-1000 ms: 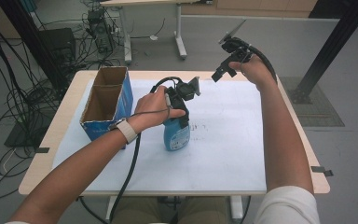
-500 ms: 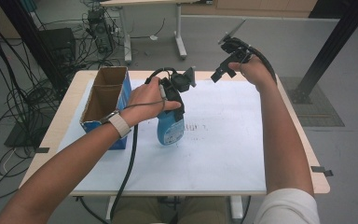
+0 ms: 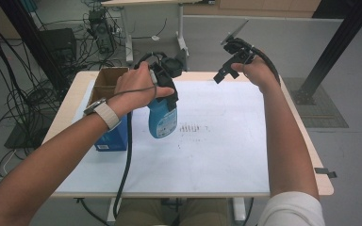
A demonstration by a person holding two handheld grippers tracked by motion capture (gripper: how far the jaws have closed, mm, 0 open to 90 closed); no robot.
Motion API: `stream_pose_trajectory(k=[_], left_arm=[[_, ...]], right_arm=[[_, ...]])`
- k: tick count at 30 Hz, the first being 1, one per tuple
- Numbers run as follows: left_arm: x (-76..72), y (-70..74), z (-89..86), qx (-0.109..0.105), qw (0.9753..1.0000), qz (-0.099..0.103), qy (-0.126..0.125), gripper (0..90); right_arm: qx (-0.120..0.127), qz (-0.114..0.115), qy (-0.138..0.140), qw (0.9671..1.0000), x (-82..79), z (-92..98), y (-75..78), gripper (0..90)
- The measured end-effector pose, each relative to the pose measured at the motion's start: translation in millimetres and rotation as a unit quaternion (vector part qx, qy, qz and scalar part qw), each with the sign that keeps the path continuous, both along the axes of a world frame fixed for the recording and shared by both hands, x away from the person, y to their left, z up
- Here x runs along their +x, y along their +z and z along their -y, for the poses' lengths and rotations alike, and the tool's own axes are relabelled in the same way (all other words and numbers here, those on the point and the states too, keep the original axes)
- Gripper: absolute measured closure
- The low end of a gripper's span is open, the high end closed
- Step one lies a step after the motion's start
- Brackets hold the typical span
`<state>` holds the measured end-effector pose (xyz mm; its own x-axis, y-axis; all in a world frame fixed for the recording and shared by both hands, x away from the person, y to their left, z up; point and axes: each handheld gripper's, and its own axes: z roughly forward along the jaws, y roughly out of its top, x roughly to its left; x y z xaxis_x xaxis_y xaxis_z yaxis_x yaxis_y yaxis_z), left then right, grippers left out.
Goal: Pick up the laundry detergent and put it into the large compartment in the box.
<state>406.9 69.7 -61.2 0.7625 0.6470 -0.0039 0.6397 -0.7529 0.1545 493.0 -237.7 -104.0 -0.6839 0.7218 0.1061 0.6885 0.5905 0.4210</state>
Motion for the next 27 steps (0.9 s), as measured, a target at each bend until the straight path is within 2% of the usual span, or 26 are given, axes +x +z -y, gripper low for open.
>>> stream_pose_trajectory(k=[1,6,9,10,12,13,27], left_arm=[[0.0,0.0,0.0,0.000,1.0000,0.000,0.000,39.6],[-4.7,22.3,-0.5,0.002,0.9999,0.007,0.015,39.5],[-4.9,28.8,-0.1,0.004,0.9998,0.008,0.019,39.5],[-4.9,36.8,0.7,0.008,0.9996,0.007,0.028,39.5],[-5.0,40.4,1.1,0.010,0.9995,0.006,0.030,39.5],[-4.5,47.4,0.7,0.013,0.9992,0.004,0.038,39.5],[-1.3,75.8,-10.6,0.013,0.9970,0.001,0.077,39.4]], right_arm=[[0.000,0.000,0.000,1.0000,0.0,0.0,0.0,7.4],[0.002,0.000,-0.003,1.0000,-0.3,2.2,-0.3,7.4],[0.002,0.001,0.000,1.0000,-1.1,2.4,-0.3,7.4],[0.003,0.002,0.000,1.0000,-1.7,2.5,-0.1,7.4],[0.003,0.002,0.000,1.0000,-2.1,2.7,0.1,7.4],[0.003,0.003,0.002,1.0000,-2.8,3.2,0.5,7.4],[0.004,0.008,0.004,1.0000,-7.3,-0.3,2.2,7.4]])
